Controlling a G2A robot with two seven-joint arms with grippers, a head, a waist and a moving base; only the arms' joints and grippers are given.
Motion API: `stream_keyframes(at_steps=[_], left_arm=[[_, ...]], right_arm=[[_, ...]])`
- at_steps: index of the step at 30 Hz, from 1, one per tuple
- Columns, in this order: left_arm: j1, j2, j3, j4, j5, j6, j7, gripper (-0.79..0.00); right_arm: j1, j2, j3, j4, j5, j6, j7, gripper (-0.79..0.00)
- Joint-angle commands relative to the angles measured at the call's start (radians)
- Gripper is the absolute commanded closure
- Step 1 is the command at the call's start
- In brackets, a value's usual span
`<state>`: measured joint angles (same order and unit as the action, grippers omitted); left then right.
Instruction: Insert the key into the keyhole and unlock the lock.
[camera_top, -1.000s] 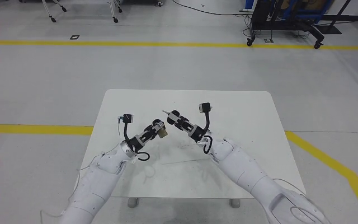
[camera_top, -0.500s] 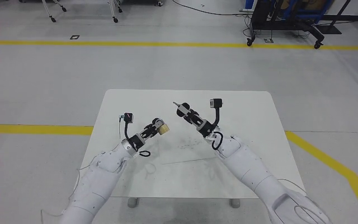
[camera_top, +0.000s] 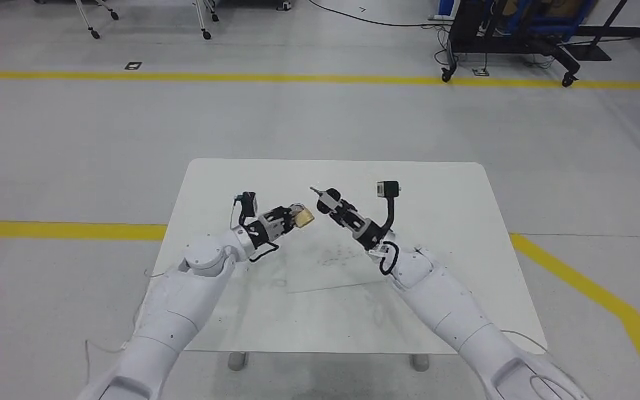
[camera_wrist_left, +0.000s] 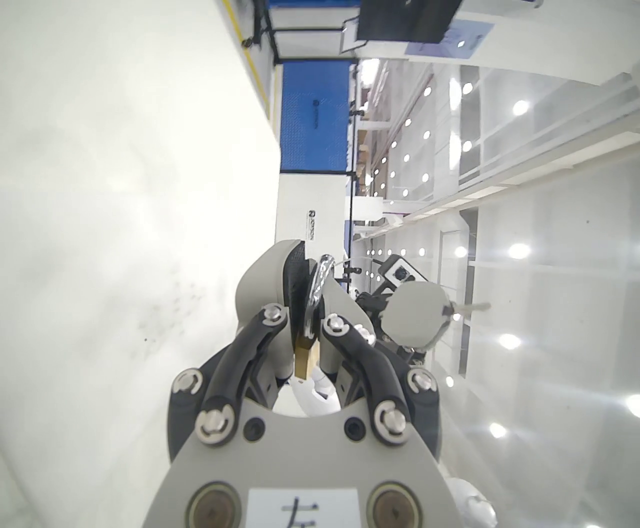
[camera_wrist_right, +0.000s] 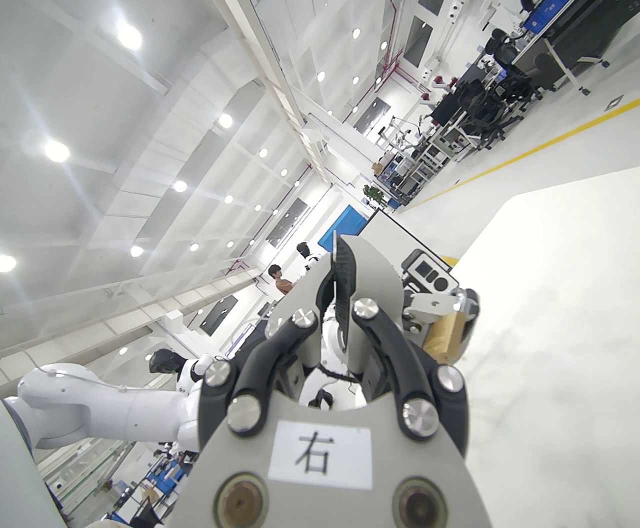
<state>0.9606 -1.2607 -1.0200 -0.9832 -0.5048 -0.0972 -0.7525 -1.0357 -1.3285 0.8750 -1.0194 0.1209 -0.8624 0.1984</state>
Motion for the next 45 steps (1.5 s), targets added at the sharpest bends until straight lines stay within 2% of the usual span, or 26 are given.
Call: stream_keyframes(at_steps=[1,4,17,19,23,29,34,37,45], left_arm=[[-0.057,-0.008,0.015,0.063,-0.010,0.017,-0.067,0.000],[-0.098,-0.019,0.015,0.129,-0.070,0.036,-0.120,0.000],[-0.098,-0.019,0.015,0.129,-0.070,0.036,-0.120,0.000],[-0.094,-0.019,0.015,0.124,-0.067,0.038,-0.108,0.000],[-0.074,-0.024,0.021,0.086,-0.044,0.104,0.023,0.000],[-0.051,-0.025,0.025,0.034,-0.018,0.161,0.070,0.000],[-0.035,-0.025,0.010,0.014,-0.033,0.180,0.087,0.000],[-0.027,-0.025,0.006,0.003,-0.030,0.184,0.091,0.000],[-0.014,-0.025,-0.002,-0.016,-0.018,0.198,0.104,0.000]], right_arm=[[-0.024,0.006,0.020,-0.030,-0.009,0.022,-0.008,0.000],[-0.024,0.006,0.020,-0.030,-0.009,0.022,-0.008,0.000],[-0.024,0.006,0.020,-0.030,-0.009,0.022,-0.008,0.000],[-0.041,0.004,0.021,-0.054,0.041,0.049,-0.008,0.000],[-0.064,0.018,0.038,-0.119,0.133,0.355,0.129,0.000],[-0.197,0.051,0.117,-0.383,0.085,0.715,0.079,0.000],[-0.297,0.064,0.144,-0.582,0.072,0.942,0.044,0.000],[-0.320,0.064,0.143,-0.629,0.068,1.004,0.025,0.000],[-0.315,0.045,0.099,-0.599,0.016,1.062,-0.098,0.000]])
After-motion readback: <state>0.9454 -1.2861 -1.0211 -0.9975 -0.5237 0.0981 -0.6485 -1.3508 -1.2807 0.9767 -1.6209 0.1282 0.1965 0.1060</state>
